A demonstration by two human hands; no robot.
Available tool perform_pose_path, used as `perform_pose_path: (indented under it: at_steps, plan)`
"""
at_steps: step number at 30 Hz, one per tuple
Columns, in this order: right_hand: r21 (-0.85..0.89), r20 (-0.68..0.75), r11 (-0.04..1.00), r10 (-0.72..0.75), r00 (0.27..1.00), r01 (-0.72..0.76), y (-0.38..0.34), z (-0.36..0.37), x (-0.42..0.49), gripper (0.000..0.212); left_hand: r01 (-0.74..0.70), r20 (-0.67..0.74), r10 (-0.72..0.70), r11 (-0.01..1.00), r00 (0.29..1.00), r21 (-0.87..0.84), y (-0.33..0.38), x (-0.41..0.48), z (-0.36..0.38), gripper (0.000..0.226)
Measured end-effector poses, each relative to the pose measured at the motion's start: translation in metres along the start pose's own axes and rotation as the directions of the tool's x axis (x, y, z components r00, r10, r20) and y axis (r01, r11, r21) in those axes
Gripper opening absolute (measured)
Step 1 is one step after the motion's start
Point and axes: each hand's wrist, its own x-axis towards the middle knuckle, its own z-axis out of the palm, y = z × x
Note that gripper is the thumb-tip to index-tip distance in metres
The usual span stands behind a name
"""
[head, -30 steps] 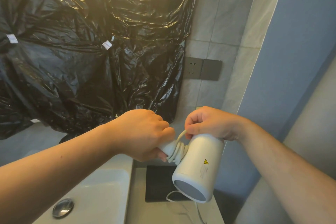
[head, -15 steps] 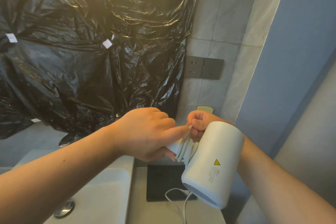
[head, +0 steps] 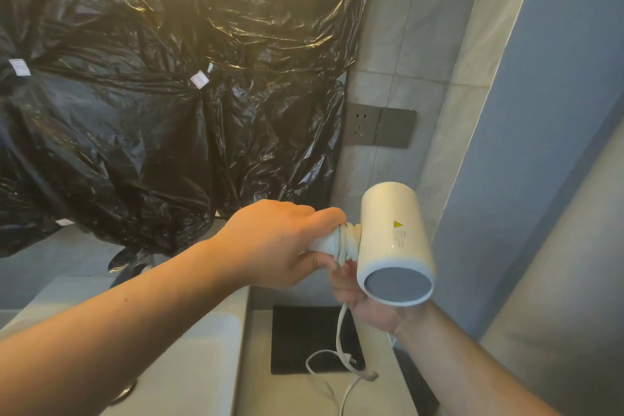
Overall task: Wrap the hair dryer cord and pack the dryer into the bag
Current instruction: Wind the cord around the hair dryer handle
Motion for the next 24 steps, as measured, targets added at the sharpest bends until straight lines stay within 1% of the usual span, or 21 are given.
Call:
perform_pose_path:
  at_steps: [1,2,4,5,6,8,9,11,13,14,15,17,18,20,21,22,24]
  plan:
    - [-0.074,-0.027,0.997,-0.008,1.0,0.006,0.003,0.003,0.001,0.014,0.053,0.026,-0.053,0.999,0.998,-0.01,0.0,0.0,0.001,0.049]
    - [-0.21,-0.078,0.978,-0.031,0.996,0.014,0.004,0.005,0.001,0.016,0.111,0.06,-0.11,0.994,0.992,-0.017,0.001,0.001,0.002,0.049]
    - [-0.491,-0.182,0.869,-0.166,0.969,0.056,0.006,0.01,0.001,0.022,0.235,0.136,-0.232,0.972,0.963,-0.01,0.002,0.005,0.001,0.049]
    - [-0.577,-0.17,0.812,-0.223,0.96,0.086,0.005,0.019,-0.001,0.022,0.301,0.168,-0.296,0.954,0.94,-0.004,0.003,0.007,0.0,0.048]
    - [-0.626,-0.164,0.771,-0.276,0.947,0.117,0.003,0.021,-0.002,0.019,0.358,0.186,-0.351,0.934,0.918,-0.003,0.004,0.01,0.0,0.047]
    - [-0.671,-0.073,0.716,-0.323,0.944,0.192,-0.001,0.026,-0.006,0.007,0.439,0.186,-0.429,0.898,0.884,-0.014,0.005,0.014,0.002,0.045]
    - [-0.679,-0.04,0.701,-0.333,0.942,0.219,-0.003,0.027,-0.008,0.013,0.472,0.182,-0.461,0.881,0.868,-0.021,0.006,0.016,0.004,0.044]
    - [-0.654,-0.003,0.71,-0.348,0.938,0.261,-0.005,0.028,-0.008,0.035,0.531,0.178,-0.521,0.847,0.835,-0.015,0.009,0.019,0.007,0.042]
    - [-0.529,-0.048,0.806,-0.342,0.939,0.266,-0.007,0.03,-0.006,0.075,0.581,0.159,-0.573,0.814,0.804,-0.005,0.014,0.02,0.01,0.043]
    - [-0.46,-0.109,0.852,-0.333,0.937,0.25,-0.008,0.032,-0.006,0.088,0.602,0.141,-0.595,0.799,0.791,-0.004,0.017,0.02,0.012,0.044]
    - [-0.401,-0.175,0.884,-0.331,0.927,0.24,-0.01,0.035,-0.005,0.089,0.616,0.112,-0.612,0.788,0.783,0.003,0.019,0.021,0.014,0.044]
    - [-0.365,-0.298,0.896,-0.372,0.879,0.255,-0.015,0.039,-0.004,0.076,0.617,0.051,-0.62,0.785,0.783,0.063,0.023,0.02,0.019,0.041]
    - [-0.376,-0.351,0.887,-0.404,0.845,0.268,-0.017,0.042,-0.003,0.073,0.613,0.021,-0.617,0.785,0.787,0.091,0.025,0.02,0.023,0.04]
    - [-0.415,-0.428,0.861,-0.469,0.773,0.292,-0.019,0.043,0.0,0.077,0.603,-0.033,-0.603,0.791,0.797,0.104,0.03,0.019,0.03,0.039]
    - [-0.429,-0.456,0.856,-0.481,0.749,0.288,-0.02,0.043,0.002,0.076,0.602,-0.051,-0.6,0.792,0.798,0.101,0.032,0.019,0.033,0.039]
    - [-0.438,-0.477,0.857,-0.477,0.739,0.271,-0.021,0.044,0.002,0.069,0.606,-0.055,-0.604,0.789,0.795,0.102,0.033,0.019,0.035,0.039]
    - [-0.443,-0.486,0.864,-0.454,0.746,0.237,-0.024,0.044,0.003,0.052,0.629,-0.01,-0.632,0.77,0.775,0.103,0.034,0.019,0.037,0.04]
